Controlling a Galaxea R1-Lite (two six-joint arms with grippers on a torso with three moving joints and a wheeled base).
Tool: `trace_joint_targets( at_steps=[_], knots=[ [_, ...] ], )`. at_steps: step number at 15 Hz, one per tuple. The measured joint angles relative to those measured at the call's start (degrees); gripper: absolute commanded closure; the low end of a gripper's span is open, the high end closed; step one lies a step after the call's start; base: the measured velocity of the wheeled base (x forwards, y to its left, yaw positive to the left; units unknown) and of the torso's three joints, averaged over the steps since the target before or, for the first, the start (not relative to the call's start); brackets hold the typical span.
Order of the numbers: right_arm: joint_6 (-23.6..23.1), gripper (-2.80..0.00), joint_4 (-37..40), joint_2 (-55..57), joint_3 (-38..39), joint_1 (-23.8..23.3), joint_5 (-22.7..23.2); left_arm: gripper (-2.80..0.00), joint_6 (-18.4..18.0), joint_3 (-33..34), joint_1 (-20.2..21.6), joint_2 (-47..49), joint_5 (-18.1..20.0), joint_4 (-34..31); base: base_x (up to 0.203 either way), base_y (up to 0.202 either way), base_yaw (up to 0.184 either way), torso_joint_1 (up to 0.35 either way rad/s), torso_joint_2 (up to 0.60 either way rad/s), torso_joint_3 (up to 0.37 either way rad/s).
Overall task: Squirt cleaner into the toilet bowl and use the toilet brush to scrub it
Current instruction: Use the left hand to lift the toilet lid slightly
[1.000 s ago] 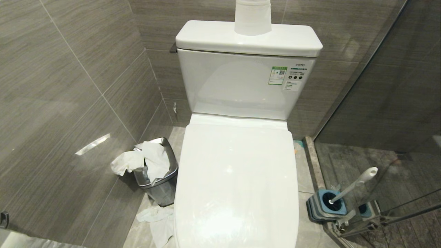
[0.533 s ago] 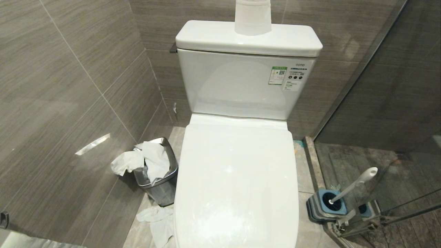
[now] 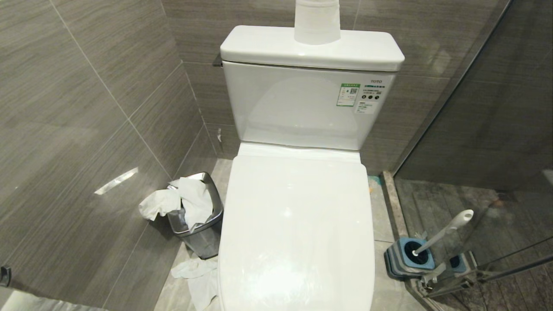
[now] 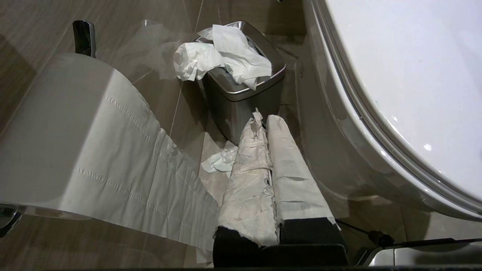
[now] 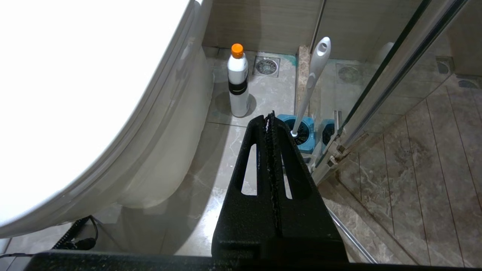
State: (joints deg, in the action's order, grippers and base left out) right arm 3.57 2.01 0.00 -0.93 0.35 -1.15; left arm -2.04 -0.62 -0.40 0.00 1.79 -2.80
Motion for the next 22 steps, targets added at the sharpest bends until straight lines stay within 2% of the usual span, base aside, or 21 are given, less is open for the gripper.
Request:
trace_joint_targets(
  at_steps=[7,8,11,13,15,16,22],
  knots=[
    [0.01,0.00,-0.01,0.00,0.00,0.00,0.01,0.00,-0.28,-0.01,-0.01,0.00,-0.12,0.02,0.000,0.000,0.000,0.000,0.00,0.000],
    [0.04,0.00,0.00,0.00,0.00,-0.02,-0.01,0.00,-1.18,0.00,0.00,0.00,-0.09,0.00,0.000,0.000,0.000,0.000,0.00,0.000],
    [0.00,0.00,-0.01,0.00,0.02,-0.02,-0.04,0.00,-7.26,0.10,0.00,0.00,0.66,0.26,0.000,0.000,0.000,0.000,0.00,0.000],
    [0.01,0.00,0.00,0.00,0.02,-0.02,-0.01,0.00,-5.14,0.35,0.02,0.00,0.05,1.01,0.000,0.000,0.000,0.000,0.00,0.000],
    [0.01,0.00,0.00,0.00,0.02,-0.03,0.02,0.00,0.93,0.51,0.00,0.00,-1.54,1.90,0.000,0.000,0.000,0.000,0.00,0.000],
    [0.01,0.00,0.00,0.00,0.02,-0.02,-0.04,0.00,2.07,0.57,0.00,0.00,-1.72,2.20,0.000,0.000,0.000,0.000,0.00,0.000],
    [0.01,0.00,-0.01,0.00,0.02,-0.02,-0.04,0.00,1.55,0.62,-0.01,0.00,-1.79,2.43,0.000,0.000,0.000,0.000,0.00,0.000]
  ],
)
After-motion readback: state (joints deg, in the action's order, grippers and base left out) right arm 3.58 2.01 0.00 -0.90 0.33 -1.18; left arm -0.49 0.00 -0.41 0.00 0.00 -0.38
